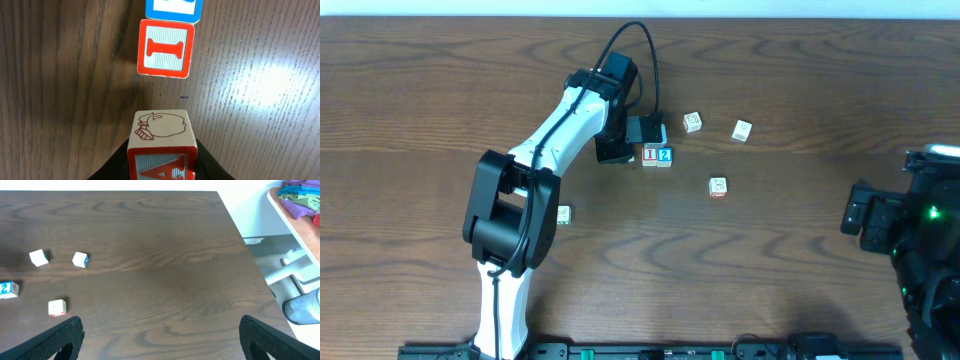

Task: Spell out Ai2
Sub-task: 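Carry the 'A' block toward the left side of the 'I' block, then lower the 'A' block onto the table left of the 'I' block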

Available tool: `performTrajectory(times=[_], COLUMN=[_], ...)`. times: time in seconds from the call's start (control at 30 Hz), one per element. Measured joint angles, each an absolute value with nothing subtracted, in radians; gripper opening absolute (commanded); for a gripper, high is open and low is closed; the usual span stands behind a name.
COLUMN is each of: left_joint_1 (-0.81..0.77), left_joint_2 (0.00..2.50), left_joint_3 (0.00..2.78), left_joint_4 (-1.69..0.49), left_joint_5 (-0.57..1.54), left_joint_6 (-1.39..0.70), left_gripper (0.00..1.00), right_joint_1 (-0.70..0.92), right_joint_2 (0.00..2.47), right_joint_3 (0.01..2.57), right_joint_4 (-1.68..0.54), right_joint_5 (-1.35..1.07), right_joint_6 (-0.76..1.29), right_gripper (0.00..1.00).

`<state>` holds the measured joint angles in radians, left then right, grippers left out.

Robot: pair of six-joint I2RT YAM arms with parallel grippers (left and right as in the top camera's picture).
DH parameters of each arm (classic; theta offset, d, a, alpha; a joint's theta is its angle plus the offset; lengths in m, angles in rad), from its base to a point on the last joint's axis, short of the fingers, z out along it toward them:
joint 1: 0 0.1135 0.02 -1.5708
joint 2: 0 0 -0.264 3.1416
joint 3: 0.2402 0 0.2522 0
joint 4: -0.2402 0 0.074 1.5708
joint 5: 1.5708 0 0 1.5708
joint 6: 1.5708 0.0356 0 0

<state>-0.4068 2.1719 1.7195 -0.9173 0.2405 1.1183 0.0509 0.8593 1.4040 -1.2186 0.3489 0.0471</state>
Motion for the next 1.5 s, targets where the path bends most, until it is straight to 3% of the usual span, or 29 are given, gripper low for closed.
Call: performTrajectory(times=[0.77,1.5], left_joint_1=[-0.407,-0.407], left_joint_2=[2.233,2.233], left_joint_3=[1.72,1.72], left_joint_4=[-0.907,-0.894], left_joint_5=[0.236,0.236], left_joint_6=[1.1,1.096], left_gripper=[0.06,0.27], right_joint_1=[0.051,0.051], right_joint_2=[0.86,0.873], right_joint_3=[1.404,1.404], right_joint_4=[-1.216,-1.214], right_joint_5=[0.349,0.349], right_joint_6=[0.043,0.04], right_gripper=[0.99,0.99])
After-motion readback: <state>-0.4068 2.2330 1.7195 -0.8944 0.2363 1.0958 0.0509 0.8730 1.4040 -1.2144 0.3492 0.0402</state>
